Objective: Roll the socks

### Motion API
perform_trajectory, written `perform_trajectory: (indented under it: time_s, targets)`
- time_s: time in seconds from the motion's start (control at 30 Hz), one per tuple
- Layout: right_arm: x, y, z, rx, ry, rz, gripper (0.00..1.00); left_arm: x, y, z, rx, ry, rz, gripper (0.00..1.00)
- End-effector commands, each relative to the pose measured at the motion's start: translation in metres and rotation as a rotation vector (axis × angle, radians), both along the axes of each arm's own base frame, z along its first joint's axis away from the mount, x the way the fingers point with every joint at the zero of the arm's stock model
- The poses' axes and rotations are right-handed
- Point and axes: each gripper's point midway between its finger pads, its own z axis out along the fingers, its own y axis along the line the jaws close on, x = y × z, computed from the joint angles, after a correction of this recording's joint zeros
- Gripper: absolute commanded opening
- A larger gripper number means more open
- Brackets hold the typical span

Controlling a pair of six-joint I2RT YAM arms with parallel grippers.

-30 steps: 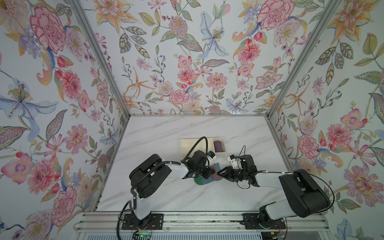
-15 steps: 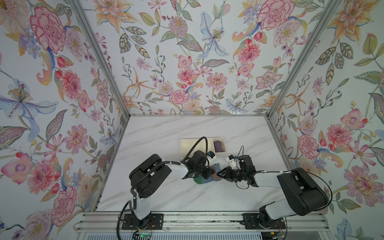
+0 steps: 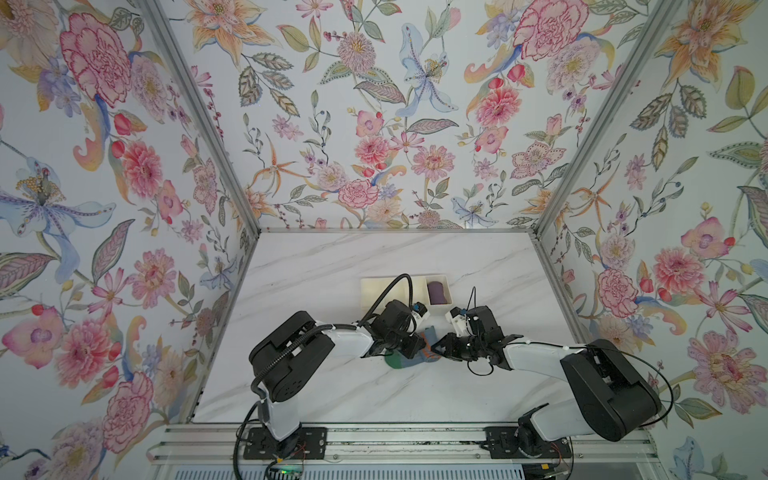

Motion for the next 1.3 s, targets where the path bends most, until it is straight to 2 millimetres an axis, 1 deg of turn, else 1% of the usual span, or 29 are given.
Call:
perform_trajectory:
  time_s: [0.0, 0.13, 0.27, 0.37, 0.53, 0.7, 0.87, 1.03, 1.17, 1.27]
  targets:
    - [-0.004, -0.01, -0.007, -0.084, 0.007, 0.0, 0.16, 0.003, 0.019, 0.007, 0.058, -0.034, 0.023, 0.02]
    - [-0.003, -0.01, -0.006, -0.093, 0.005, 0.001, 0.16, 0.004, 0.036, 0.008, 0.087, -0.046, 0.049, 0.0]
    - [-0.001, -0.009, -0.006, -0.1, 0.002, 0.004, 0.15, -0.002, 0.05, -0.008, 0.119, -0.015, 0.059, 0.0]
    - [0.0, -0.009, -0.006, -0.112, 0.0, 0.004, 0.15, -0.008, 0.055, -0.022, 0.137, 0.01, 0.052, 0.0]
    - [0.003, -0.009, -0.006, -0.131, -0.01, -0.003, 0.15, -0.013, 0.065, -0.042, 0.198, 0.04, 0.064, 0.0]
    - [0.01, -0.017, -0.003, -0.173, -0.044, -0.038, 0.14, -0.022, 0.077, -0.059, 0.241, 0.085, 0.071, 0.0]
    - [0.016, -0.03, 0.001, -0.239, -0.079, -0.086, 0.14, -0.037, 0.089, -0.073, 0.253, 0.138, 0.081, 0.0]
    - [0.02, -0.045, 0.004, -0.329, -0.111, -0.125, 0.13, -0.047, 0.096, -0.079, 0.247, 0.169, 0.093, 0.0]
    - [0.021, -0.055, 0.006, -0.426, -0.135, -0.132, 0.13, -0.05, 0.096, -0.082, 0.237, 0.179, 0.092, 0.0]
    - [0.021, -0.058, 0.007, -0.493, -0.156, -0.129, 0.13, -0.051, 0.094, -0.083, 0.229, 0.184, 0.091, 0.0]
